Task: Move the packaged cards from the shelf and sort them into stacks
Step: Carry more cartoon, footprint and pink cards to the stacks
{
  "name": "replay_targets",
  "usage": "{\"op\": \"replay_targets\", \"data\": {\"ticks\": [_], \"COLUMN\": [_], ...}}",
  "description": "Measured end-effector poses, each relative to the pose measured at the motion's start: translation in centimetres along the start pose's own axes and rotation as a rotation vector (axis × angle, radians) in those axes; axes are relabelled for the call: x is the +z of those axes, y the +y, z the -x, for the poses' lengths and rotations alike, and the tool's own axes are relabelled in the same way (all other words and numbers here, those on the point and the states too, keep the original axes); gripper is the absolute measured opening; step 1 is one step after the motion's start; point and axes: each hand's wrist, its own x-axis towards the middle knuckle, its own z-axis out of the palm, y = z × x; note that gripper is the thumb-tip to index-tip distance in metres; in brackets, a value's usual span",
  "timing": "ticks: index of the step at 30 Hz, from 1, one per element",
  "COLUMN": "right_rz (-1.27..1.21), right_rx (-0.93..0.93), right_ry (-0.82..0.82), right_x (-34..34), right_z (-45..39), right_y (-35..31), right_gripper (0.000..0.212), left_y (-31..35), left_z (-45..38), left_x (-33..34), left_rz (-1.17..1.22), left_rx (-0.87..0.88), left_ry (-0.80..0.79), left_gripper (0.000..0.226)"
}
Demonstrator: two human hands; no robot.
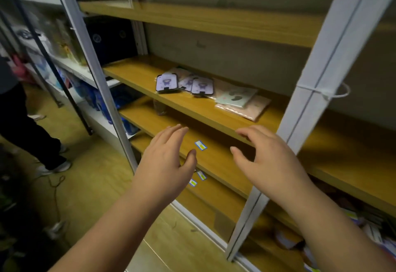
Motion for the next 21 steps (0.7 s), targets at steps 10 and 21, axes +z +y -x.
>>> {"op": "replay_targets", "data": {"ticks": [10,21], "right_rz": [-0.018,0.02], "right_rx": [0.075,0.142], "right_ry": [0.096,0.034], "right_x": [5.9,9.7], "right_z": [-9.7,-19.3], "right_y": [-0.8,-1.0], "right_gripper": [0.043,0.039], "left_y": [-5.5,-13.7], "left_z": [-9.7,-21.1], "left_x": [2.7,5.9], "left_rz": [-0.03,0.059], "left_rx": [0.0,-0.118], "left_ry": [-0.027,-0.135], "left_gripper": [0.06,0.061]}}
